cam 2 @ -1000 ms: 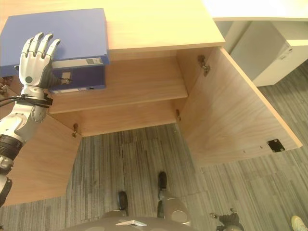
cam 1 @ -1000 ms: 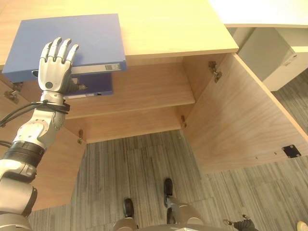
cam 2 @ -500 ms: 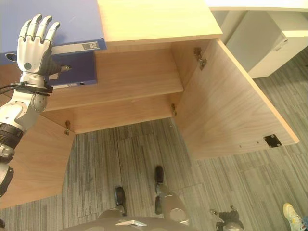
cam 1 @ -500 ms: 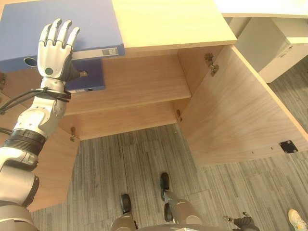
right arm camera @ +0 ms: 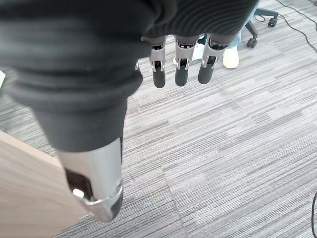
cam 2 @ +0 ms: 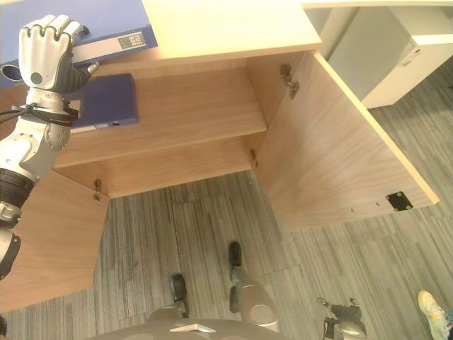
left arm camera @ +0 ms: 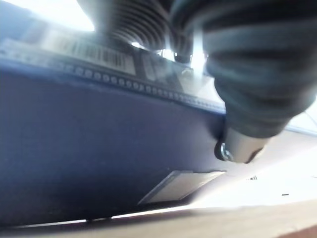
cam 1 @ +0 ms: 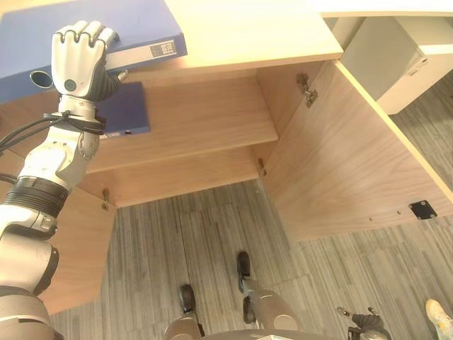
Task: Put the empty folder in the office cabinet
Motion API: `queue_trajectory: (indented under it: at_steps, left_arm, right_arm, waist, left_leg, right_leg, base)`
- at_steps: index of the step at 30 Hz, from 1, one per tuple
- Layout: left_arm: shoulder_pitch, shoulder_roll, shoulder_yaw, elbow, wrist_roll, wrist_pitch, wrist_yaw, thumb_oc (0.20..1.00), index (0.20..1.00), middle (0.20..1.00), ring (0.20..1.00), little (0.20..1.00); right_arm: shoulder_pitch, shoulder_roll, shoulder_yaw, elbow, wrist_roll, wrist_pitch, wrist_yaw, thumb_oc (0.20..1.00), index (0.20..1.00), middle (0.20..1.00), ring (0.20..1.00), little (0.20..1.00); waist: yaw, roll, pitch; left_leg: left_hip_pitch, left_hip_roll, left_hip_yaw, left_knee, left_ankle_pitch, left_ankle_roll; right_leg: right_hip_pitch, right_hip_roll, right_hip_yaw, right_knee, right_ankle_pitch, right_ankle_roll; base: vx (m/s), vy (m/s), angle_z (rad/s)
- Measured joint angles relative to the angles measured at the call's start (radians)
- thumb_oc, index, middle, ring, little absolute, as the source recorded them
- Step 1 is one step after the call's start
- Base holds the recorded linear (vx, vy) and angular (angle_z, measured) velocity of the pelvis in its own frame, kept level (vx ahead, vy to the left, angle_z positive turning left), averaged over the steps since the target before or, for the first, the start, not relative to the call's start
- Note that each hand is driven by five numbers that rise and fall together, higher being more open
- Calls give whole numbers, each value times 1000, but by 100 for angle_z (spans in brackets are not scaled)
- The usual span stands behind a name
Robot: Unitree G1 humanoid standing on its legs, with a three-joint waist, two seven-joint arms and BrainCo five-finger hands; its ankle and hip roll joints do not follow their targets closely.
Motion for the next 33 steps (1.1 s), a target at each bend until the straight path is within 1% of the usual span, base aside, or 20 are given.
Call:
queue_trajectory:
  at_steps: [3,5,7,9,10,11,12,13,14,16,17,18,19,20,21,24,26,28,31,33]
  left_arm:
    - [30,-6,11,-46,-40,-11,-22,200,200,200,200,200]
    - [104,-24,65,-113,-84,-18,-26,200,200,200,200,200]
    - [188,-91,170,-192,-169,-37,-21,200,200,200,200,200]
    - [243,-137,239,-259,-227,-44,-18,200,200,200,200,200]
    - [307,-211,296,-338,-281,-57,-12,200,200,200,200,200]
    - [343,-255,326,-376,-334,-74,-14,200,200,200,200,200]
    - [391,-320,375,-427,-392,-88,-22,200,200,200,200,200]
    - [457,-439,406,-508,-544,-126,-25,200,200,200,200,200]
    - [485,-486,410,-539,-651,-157,-43,200,200,200,200,200]
    - [522,-507,392,-562,-814,-186,-89,200,200,200,200,200]
    - [546,-523,395,-597,-931,-191,-127,200,200,200,200,200]
    - [563,-530,391,-617,-997,-195,-147,200,200,200,200,200]
    - [587,-530,372,-629,-1100,-197,-198,200,200,200,200,200]
    - [593,-532,364,-632,-1127,-197,-210,200,200,200,200,200]
    - [630,-530,360,-660,-1187,-197,-235,200,200,200,200,200]
    - [696,-531,352,-689,-1279,-194,-279,200,200,200,200,200]
    - [730,-532,348,-688,-1328,-183,-301,200,200,200,200,200]
    - [762,-532,348,-689,-1372,-171,-324,200,200,200,200,200]
    - [802,-534,342,-687,-1406,-144,-353,200,200,200,200,200]
    - [807,-534,331,-686,-1412,-132,-366,200,200,200,200,200]
  right_arm:
    - [-10,2,1,-2,-1,8,2,1000,1000,1000,1000,1000]
    - [-8,1,2,-18,-1,8,3,1000,1000,1000,1000,1000]
    - [-27,1,6,-40,-1,13,3,1000,1000,1000,1000,1000]
    - [-42,2,12,-58,-2,22,2,1000,1000,1000,1000,1000]
    - [-45,3,32,-78,-3,25,5,1000,1000,1000,1000,1000]
    - [-62,1,45,-97,-4,30,2,1000,1000,1000,1000,1000]
    - [-72,-2,54,-118,-5,38,2,1000,1000,1000,1000,1000]
    - [-85,-7,84,-159,-11,51,2,1000,1000,1000,1000,1000]
    - [-99,-8,105,-190,-17,51,7,1000,1000,1000,1000,1000]
    - [-138,0,136,-233,-21,52,13,1000,1000,1000,1000,1000]
    - [-176,-2,164,-272,-9,67,15,1000,1000,1000,1000,1000]
    - [-199,-3,171,-301,0,65,26,1000,1000,1000,1000,1000]
    - [-239,-3,174,-341,18,52,36,1000,1000,1000,1000,1000]
    - [-251,-6,175,-355,20,50,36,1000,1000,1000,1000,1000]
    - [-278,-17,194,-399,35,58,37,1000,1000,1000,1000,1000]
    - [-322,-53,201,-531,84,51,48,1000,1000,1000,1000,1000]
    - [-360,-75,201,-562,104,43,50,1000,1000,1000,1000,1000]
    - [-398,-105,201,-589,150,49,53,1000,1000,1000,1000,1000]
    - [-413,-139,199,-640,216,38,58,1000,1000,1000,1000,1000]
    - [-418,-150,199,-659,252,39,59,1000,1000,1000,1000,1000]
  waist:
    - [4,7,0]
    - [3,18,-4]
    - [15,42,-21]
    - [25,54,-30]
    - [28,68,-57]
    - [40,77,-64]
    - [46,86,-70]
    - [62,98,-88]
    - [71,102,-93]
    - [86,102,-118]
    - [90,101,-120]
    - [90,100,-122]
    - [101,100,-125]
    - [103,98,-128]
    - [117,100,-139]
    - [132,100,-146]
    - [137,98,-150]
    - [147,99,-150]
    - [146,102,-153]
    - [155,104,-152]
  left_leg:
    - [40,1,-1,-1,-1,-2]
    - [88,5,-1,-1,-9,-6]
    - [119,5,-1,-5,-16,-1]
    - [132,4,-2,-8,-20,1]
    - [139,2,-4,-10,-22,2]
    - [149,3,-5,-10,-24,5]
    - [164,2,-4,-10,-26,6]
    - [181,1,-5,-11,-30,9]
    - [192,1,-7,-11,-35,14]
    - [195,1,-9,-11,-43,11]
    - [200,0,-12,-11,-43,10]
    - [205,0,-11,-11,-41,12]
    - [217,0,-18,-11,-41,11]
    - [223,1,-18,-11,-41,11]
    - [223,1,-19,-11,-42,11]
    - [228,0,-23,-11,-41,11]
    - [237,-1,-29,-11,-38,15]
    - [237,-3,-34,-11,-38,15]
    - [239,-5,-45,-11,-32,18]
    - [238,-6,-49,-11,-30,18]
  right_leg:
    - [41,-1,-5,0,-12,-9]
    - [89,2,-6,-1,-21,-12]
    - [122,2,-7,-4,-24,-13]
    - [135,0,-7,-4,-26,-14]
    - [145,-1,-9,-5,-25,-12]
    - [155,-2,-11,-4,-26,-11]
    - [170,-2,-9,-4,-27,-12]
    - [191,-3,-9,-7,-32,-10]
    - [206,-3,-11,-7,-33,-10]
    - [209,-4,-14,-7,-39,-15]
    - [212,-6,-18,-7,-39,-14]
    - [217,-7,-17,-7,-37,-12]
    - [236,-8,-25,-7,-38,-13]
    - [240,-7,-24,-7,-38,-13]
    - [240,-8,-24,-7,-39,-14]
    - [251,-11,-28,-7,-38,-13]
    - [263,-11,-33,-7,-38,-14]
    - [266,-15,-39,-7,-38,-13]
    - [273,-19,-52,-7,-37,-11]
    - [274,-20,-54,-7,-37,-10]
  base:
    - [55,-7,3]
    - [58,-10,3]
    - [26,-4,1]
    - [17,3,3]
    - [30,7,7]
    - [18,-4,5]
    - [0,0,0]
    - [0,0,0]
    - [21,-5,5]
    - [4,-3,3]
    - [0,0,0]
    - [15,-4,10]
    - [13,-2,10]
    - [28,0,10]
    - [0,0,0]
    - [11,6,6]
    - [8,9,9]
    - [17,14,10]
    - [14,19,14]
    - [9,17,5]
